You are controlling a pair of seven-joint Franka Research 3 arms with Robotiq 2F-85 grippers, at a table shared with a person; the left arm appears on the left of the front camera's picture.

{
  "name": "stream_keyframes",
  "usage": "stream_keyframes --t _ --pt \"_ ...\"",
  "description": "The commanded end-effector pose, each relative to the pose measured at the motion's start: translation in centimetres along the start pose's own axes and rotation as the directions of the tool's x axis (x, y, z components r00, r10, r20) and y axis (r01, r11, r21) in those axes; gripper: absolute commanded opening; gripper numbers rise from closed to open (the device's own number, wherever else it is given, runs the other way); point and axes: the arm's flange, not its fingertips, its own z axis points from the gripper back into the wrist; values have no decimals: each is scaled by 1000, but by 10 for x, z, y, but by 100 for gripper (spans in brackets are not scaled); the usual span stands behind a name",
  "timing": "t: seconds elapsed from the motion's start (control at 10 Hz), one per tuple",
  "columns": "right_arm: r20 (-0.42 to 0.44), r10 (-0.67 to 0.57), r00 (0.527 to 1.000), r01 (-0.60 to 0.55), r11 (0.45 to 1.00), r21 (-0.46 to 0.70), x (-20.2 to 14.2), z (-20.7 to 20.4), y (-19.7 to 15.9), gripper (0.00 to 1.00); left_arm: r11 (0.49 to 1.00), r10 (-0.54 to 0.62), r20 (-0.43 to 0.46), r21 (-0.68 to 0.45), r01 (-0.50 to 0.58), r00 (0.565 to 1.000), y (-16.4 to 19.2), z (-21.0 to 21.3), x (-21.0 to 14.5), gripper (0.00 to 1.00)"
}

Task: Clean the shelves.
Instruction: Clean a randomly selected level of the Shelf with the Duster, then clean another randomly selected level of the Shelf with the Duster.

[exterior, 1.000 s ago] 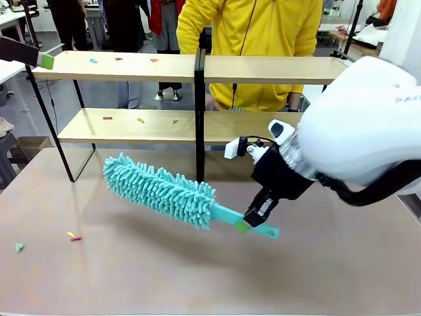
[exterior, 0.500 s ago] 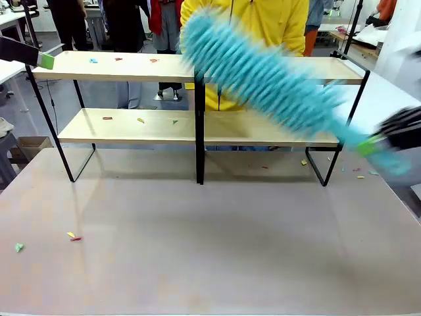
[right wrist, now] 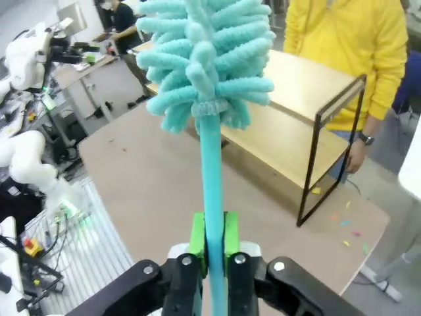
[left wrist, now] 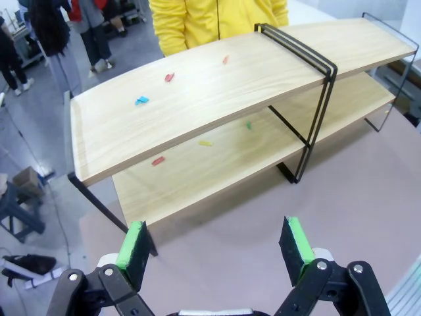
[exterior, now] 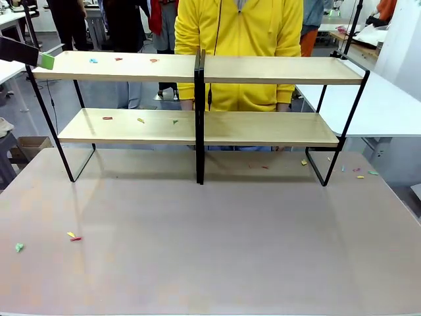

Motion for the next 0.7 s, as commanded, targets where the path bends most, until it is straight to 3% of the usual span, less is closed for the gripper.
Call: stream_keyframes --t 0.0,0.6 --pt "16 19 1000 -20 999 38 8 17 8 13 1000 1 4 5 -1 1000 0 0 -1 100" --pt "16 19 1000 -20 999 38 8 17 8 13 1000 1 4 5 -1 1000 0 0 -1 100"
